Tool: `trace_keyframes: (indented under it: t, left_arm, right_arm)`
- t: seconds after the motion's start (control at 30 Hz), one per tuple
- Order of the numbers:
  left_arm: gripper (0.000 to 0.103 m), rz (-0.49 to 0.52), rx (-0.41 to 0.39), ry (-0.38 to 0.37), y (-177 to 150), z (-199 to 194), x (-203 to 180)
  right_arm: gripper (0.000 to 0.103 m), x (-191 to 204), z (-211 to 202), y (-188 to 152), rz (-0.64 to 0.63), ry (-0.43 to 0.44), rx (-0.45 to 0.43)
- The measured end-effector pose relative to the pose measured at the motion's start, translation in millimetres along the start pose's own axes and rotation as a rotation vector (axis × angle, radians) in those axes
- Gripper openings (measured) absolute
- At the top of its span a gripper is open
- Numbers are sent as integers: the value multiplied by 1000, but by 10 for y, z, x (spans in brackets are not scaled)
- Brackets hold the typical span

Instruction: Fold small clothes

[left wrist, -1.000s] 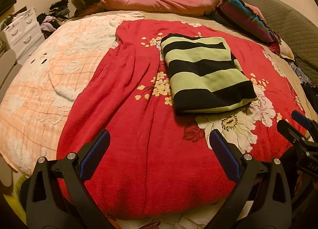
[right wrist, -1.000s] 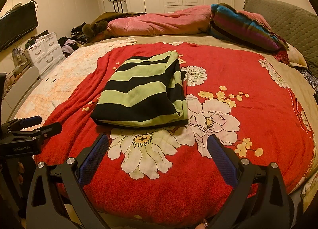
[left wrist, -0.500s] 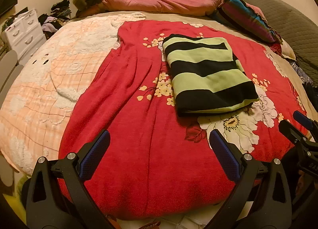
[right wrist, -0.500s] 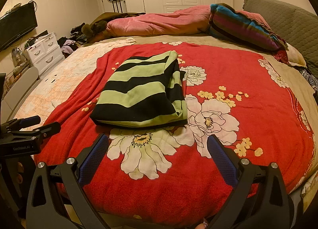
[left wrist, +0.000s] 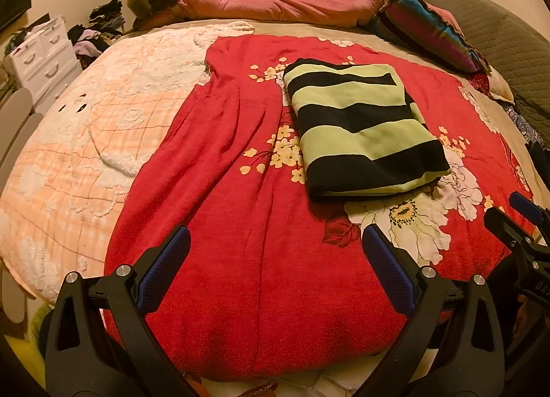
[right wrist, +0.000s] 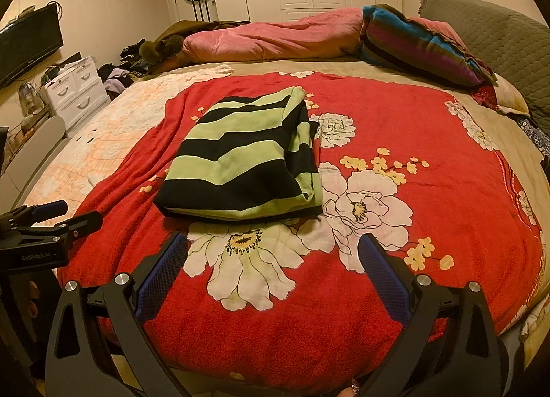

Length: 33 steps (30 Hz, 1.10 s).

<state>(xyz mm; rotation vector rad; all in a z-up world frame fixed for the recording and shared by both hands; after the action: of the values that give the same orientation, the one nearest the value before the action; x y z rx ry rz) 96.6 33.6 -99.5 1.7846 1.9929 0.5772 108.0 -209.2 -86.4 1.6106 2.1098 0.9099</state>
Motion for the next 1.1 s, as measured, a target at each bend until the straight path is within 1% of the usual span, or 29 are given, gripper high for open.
trace_keyframes:
  t: [0.47,0.73,0.83,1.0,1.1]
  left_arm:
    - [94,-2,-2,36,7,-5,17]
    - [94,1,-2,41,8,-2,15]
    - [94,1,7,30,-2,13,1]
    - [94,-2,41,52,-39,86,45]
    - [94,-9,49,46,-37,120,108]
  right_arm:
    - [99,-24,4,-7,2,-2,3]
    - [99,-63,12,-39,9,-10,10]
    - [99,-41,25,-30,14,-13,15]
    - [99,-87,41,-36,32,-18,23]
    - [99,-119,52,-33,51,-13,27]
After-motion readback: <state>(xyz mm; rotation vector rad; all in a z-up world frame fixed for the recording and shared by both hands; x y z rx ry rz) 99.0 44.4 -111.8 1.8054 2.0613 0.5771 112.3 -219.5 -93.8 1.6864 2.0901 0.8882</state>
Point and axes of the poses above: each gripper's, at about its wrist camera, not at the fingertips, and z roughly the way its jaws point, x to its left, y to its top, the point moved 10 cm from there along z, roughly the way its jaws point, and after that the axes turned 4 degrees about x, right-handed, at the moved point
